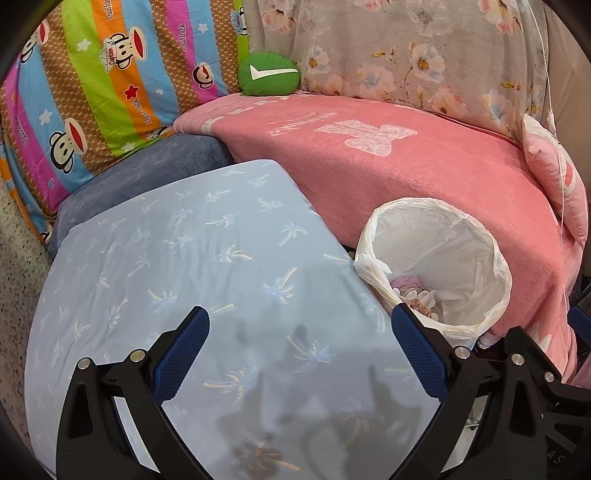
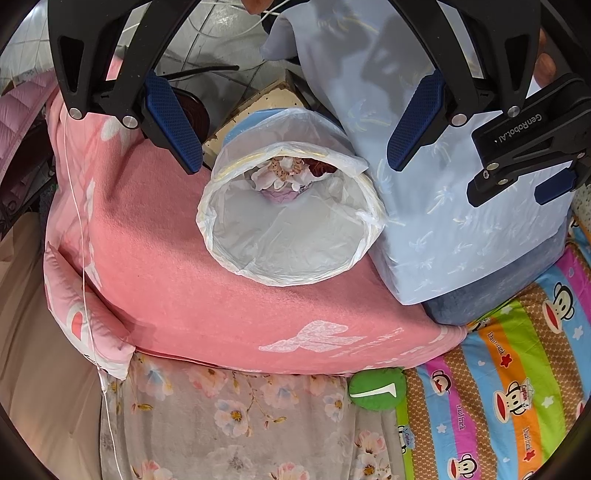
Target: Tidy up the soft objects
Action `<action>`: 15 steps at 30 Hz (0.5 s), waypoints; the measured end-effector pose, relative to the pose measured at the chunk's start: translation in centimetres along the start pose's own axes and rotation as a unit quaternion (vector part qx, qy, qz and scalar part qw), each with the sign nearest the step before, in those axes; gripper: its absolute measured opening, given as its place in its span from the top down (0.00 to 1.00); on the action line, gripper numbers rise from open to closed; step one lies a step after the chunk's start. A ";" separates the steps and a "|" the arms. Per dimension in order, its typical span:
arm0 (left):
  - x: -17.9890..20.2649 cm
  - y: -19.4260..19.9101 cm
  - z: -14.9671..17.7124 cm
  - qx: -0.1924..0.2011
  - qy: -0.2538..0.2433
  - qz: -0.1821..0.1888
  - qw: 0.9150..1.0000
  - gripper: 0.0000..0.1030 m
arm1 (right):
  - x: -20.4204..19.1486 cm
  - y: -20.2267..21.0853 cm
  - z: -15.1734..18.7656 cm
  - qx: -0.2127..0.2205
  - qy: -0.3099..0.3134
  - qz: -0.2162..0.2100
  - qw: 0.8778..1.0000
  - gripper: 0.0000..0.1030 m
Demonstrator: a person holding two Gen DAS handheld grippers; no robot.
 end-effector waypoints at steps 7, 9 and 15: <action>0.0 0.0 0.0 0.001 -0.001 0.000 1.000 0.08 | -0.1 0.0 0.1 0.000 -0.001 0.000 1.000 0.06; 0.1 0.1 0.0 0.002 -0.002 0.000 1.000 0.08 | 0.0 0.0 0.1 0.000 0.000 0.000 1.000 0.06; 0.3 0.2 0.0 0.003 -0.004 0.001 1.000 0.08 | 0.0 0.0 0.1 0.000 0.000 0.000 1.000 0.06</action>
Point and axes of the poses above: each gripper's, at about its wrist camera, not at the fingertips, and y roughly against the way its jaws point, x to its right, z to its underside, the point moved 8 cm from there along -y, roughly the way its jaws point, and after that the axes turned 2 degrees about y, right-handed, at the moved point
